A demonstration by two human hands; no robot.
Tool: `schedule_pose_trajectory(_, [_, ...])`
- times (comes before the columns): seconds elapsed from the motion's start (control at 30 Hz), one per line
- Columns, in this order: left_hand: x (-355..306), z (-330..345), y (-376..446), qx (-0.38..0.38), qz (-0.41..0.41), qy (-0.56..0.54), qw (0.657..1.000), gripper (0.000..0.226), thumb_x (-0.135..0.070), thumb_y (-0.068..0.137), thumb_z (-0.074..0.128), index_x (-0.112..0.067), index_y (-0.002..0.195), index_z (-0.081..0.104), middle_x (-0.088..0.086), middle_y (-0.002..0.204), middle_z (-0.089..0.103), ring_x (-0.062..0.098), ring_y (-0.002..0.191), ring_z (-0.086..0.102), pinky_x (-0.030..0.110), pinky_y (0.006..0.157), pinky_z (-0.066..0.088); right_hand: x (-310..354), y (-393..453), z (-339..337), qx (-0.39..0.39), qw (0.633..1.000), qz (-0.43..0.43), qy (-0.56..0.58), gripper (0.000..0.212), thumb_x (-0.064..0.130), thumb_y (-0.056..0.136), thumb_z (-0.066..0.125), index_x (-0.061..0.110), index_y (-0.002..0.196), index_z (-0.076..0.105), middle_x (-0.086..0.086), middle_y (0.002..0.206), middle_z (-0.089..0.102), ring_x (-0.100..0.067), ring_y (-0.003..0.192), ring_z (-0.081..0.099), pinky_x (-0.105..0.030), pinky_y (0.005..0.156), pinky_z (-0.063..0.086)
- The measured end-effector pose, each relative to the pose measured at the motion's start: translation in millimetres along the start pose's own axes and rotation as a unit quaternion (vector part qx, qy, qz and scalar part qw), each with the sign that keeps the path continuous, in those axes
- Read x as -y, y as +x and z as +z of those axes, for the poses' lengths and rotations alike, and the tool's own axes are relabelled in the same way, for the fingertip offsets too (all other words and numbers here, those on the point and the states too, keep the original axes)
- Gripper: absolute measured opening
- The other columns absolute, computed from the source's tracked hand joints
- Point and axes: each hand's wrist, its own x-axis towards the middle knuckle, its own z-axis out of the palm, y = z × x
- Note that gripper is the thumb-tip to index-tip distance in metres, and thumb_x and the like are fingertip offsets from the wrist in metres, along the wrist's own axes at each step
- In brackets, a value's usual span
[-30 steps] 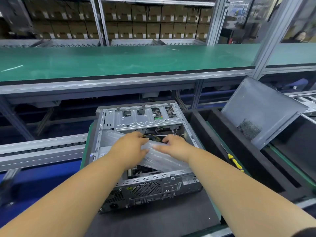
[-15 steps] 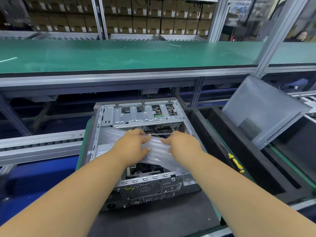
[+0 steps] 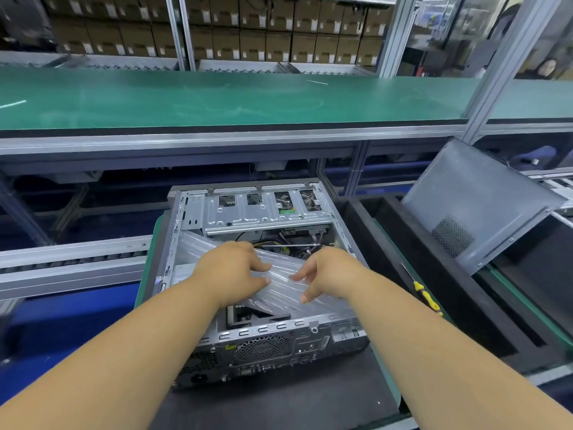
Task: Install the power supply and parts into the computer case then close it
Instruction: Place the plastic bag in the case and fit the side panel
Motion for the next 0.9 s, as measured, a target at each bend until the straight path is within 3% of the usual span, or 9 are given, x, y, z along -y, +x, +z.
schedule_pose_trajectory(0.07, [-5.3, -5.5, 1.7, -0.013, -0.006, -0.007, 1.0, 0.03, -0.053, 0.088, 0.056, -0.046, 0.115, 0.066, -0.018, 0.114, 0.056, 0.009, 0.114, 0.05, 0.03, 0.088, 0.046, -0.8, -3.5, -7.2, -0.009, 1.0, -0.011, 0.021, 0.046, 0.028, 0.068, 0.091, 0.036, 0.11, 0.074, 0.018, 0.087, 0.064, -0.007, 0.085, 0.063, -0.023, 0.078, 0.046])
schedule_pose_trajectory(0.23, [-9.0, -17.3, 3.7, -0.05, -0.022, -0.074, 0.996, 0.029, -0.048, 0.09, 0.057, -0.041, 0.117, 0.067, -0.012, 0.123, 0.058, 0.014, 0.118, 0.052, 0.031, 0.095, 0.044, -0.9, -15.1, -19.2, -0.095, 0.993, -0.046, 0.048, 0.029, 0.052, 0.079, 0.075, 0.038, 0.104, 0.075, 0.018, 0.096, 0.07, -0.004, 0.094, 0.063, -0.029, 0.087, 0.051])
schedule_pose_trajectory(0.33, [-10.2, -15.4, 1.6, -0.068, -0.018, -0.11, 0.991, 0.032, -0.041, 0.092, 0.058, -0.036, 0.122, 0.064, -0.01, 0.126, 0.055, 0.013, 0.121, 0.049, 0.028, 0.095, 0.039, -2.8, -18.8, -15.2, -0.164, 0.985, -0.052, 0.022, 0.022, 0.046, 0.087, 0.067, 0.035, 0.104, 0.075, 0.016, 0.102, 0.071, -0.007, 0.096, 0.063, -0.034, 0.089, 0.053])
schedule_pose_trajectory(0.5, [-21.2, -14.5, 1.4, -0.096, 0.019, -0.165, 0.981, 0.033, -0.033, 0.092, 0.061, -0.029, 0.124, 0.065, -0.007, 0.124, 0.057, 0.015, 0.119, 0.051, 0.033, 0.104, 0.039, -20.2, -30.4, -16.7, -0.252, 0.962, -0.073, 0.081, 0.015, 0.035, 0.091, 0.064, 0.032, 0.101, 0.076, 0.019, 0.093, 0.069, 0.0, 0.088, 0.06, -0.025, 0.077, 0.047])
schedule_pose_trajectory(0.6, [-36.2, -15.0, 2.1, -0.11, 0.03, -0.177, 0.978, 0.033, -0.033, 0.092, 0.061, -0.029, 0.124, 0.065, -0.007, 0.123, 0.058, 0.014, 0.119, 0.051, 0.034, 0.105, 0.039, -38.4, -37.3, -28.9, -0.301, 0.944, -0.084, 0.107, 0.015, 0.033, 0.092, 0.062, 0.032, 0.098, 0.076, 0.019, 0.093, 0.069, 0.001, 0.088, 0.06, -0.027, 0.079, 0.049])
schedule_pose_trajectory(0.77, [-73.0, -10.6, 6.1, -0.122, 0.034, -0.173, 0.977, 0.032, -0.033, 0.092, 0.061, -0.034, 0.124, 0.064, -0.012, 0.122, 0.057, 0.01, 0.117, 0.049, 0.029, 0.099, 0.04, -91.9, -43.9, -58.0, -0.364, 0.909, -0.094, 0.178, 0.016, 0.031, 0.092, 0.06, 0.035, 0.091, 0.075, 0.026, 0.084, 0.068, 0.009, 0.079, 0.059, -0.019, 0.071, 0.045])
schedule_pose_trajectory(0.9, [-118.0, -3.3, 15.3, -0.14, 0.016, -0.189, 0.972, 0.03, -0.032, 0.091, 0.062, -0.037, 0.121, 0.065, -0.017, 0.116, 0.057, 0.003, 0.108, 0.05, 0.022, 0.089, 0.036, -147.8, -47.7, -85.2, -0.388, 0.882, -0.098, 0.249, 0.018, 0.025, 0.091, 0.061, 0.034, 0.086, 0.076, 0.022, 0.088, 0.072, 0.005, 0.088, 0.063, -0.02, 0.076, 0.046])
